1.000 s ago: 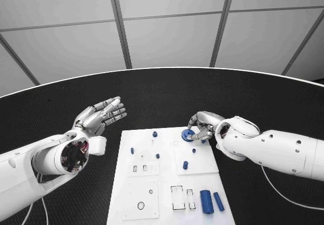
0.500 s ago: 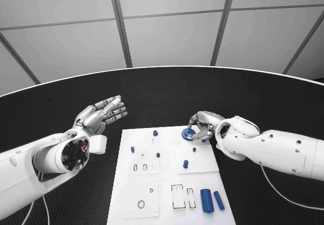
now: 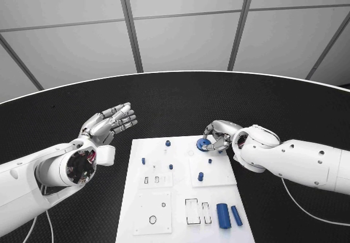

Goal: Assemble the parts on the task board

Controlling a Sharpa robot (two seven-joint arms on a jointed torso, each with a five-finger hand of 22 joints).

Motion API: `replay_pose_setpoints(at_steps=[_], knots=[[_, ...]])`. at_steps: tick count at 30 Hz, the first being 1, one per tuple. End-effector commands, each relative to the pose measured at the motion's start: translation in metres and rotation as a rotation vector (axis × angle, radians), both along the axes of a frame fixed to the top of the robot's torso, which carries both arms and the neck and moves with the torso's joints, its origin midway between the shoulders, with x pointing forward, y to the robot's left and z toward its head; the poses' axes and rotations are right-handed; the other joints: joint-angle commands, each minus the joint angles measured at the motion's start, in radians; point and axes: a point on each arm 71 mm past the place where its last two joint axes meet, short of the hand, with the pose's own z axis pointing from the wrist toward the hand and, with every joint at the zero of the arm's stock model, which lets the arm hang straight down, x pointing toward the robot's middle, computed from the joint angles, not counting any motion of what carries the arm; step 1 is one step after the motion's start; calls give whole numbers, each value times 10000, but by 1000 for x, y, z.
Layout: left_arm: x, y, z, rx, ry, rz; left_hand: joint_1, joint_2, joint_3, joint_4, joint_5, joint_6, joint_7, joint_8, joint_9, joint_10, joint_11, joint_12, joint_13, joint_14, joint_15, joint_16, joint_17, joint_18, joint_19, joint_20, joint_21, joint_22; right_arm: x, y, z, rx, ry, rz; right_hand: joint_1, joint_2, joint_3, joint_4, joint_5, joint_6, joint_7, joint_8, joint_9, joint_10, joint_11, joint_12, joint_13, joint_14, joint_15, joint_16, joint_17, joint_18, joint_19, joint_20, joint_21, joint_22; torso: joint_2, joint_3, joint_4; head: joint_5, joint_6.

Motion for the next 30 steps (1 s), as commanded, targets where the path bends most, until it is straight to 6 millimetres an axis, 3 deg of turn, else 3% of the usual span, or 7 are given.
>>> replay_pose_setpoints(at_steps=[1,10,11,12,18,22,30], knots=[[0,0,0,2,4,0,45,2,46,-28,-59,-76,1199,-59,-13,-78,9,-37,-15,-91,13,-56,-12,95,-25,-13,23,-13,0,0,-1,-36,61,-15,108,-4,79,17,54,78,27,56,-28,449,-20,51,1837,980,74,54,2283,-178,200,16,62,1011,6,-7,-6,12,-11],[0,0,0,3,11,-5,44,3,50,-31,-58,-88,1200,-63,-16,-75,10,-37,-14,-88,14,-56,-11,95,-28,-13,22,-15,-1,3,-1,-223,-159,41,270,63,348,-3,72,217,13,87,-69,487,-33,113,1897,985,65,65,2311,-186,214,8,94,1060,1,-8,-7,24,-25],[0,0,0,4,13,-4,44,3,50,-31,-58,-88,1200,-63,-16,-75,10,-37,-14,-88,14,-56,-11,95,-28,-13,22,-15,-2,4,-1,-218,-219,70,528,185,878,-15,-751,379,-18,84,-129,531,-81,173,1956,990,33,74,2336,-196,235,-27,135,1116,1,-7,-6,22,-25],[0,0,0,5,14,-2,44,3,50,-31,-58,-88,1200,-63,-16,-75,10,-37,-14,-88,14,-56,-11,95,-28,-13,22,-15,-3,5,-1,-207,-268,97,529,87,1132,15,-886,427,-21,46,-185,545,-75,193,1976,992,34,77,2346,-198,239,-36,143,1133,3,-6,-7,19,-25],[0,1,0,8,20,0,45,7,58,-37,-56,-100,1201,-69,-19,-101,11,-39,-16,-90,15,-58,-12,95,-23,-13,23,-16,-7,9,2,-25,-631,295,528,26,1915,-39,-672,813,-124,54,-256,616,-156,277,2057,991,-38,78,2346,-206,254,-75,171,1186,-14,5,-16,31,-28],[0,1,0,9,23,0,45,7,58,-37,-56,-100,1201,-69,-19,-101,11,-39,-16,-90,15,-58,-12,95,-23,-13,23,-16,-9,11,4,108,-831,396,444,-47,2262,-88,-543,979,-174,46,-261,682,-201,355,2132,996,-78,85,2369,-221,285,-114,216,1248,-10,-8,2,30,-9],[1,0,0,8,27,-9,48,14,69,-43,-55,-106,1202,-74,-21,-96,13,-38,-15,-81,16,-57,-11,95,-20,-13,24,-17,-18,23,10,454,-1161,767,310,-126,2553,-136,-488,1086,-206,8,-261,692,-231,362,2141,996,-107,85,2368,-225,291,-143,224,1268,-18,-6,-25,60,5]])
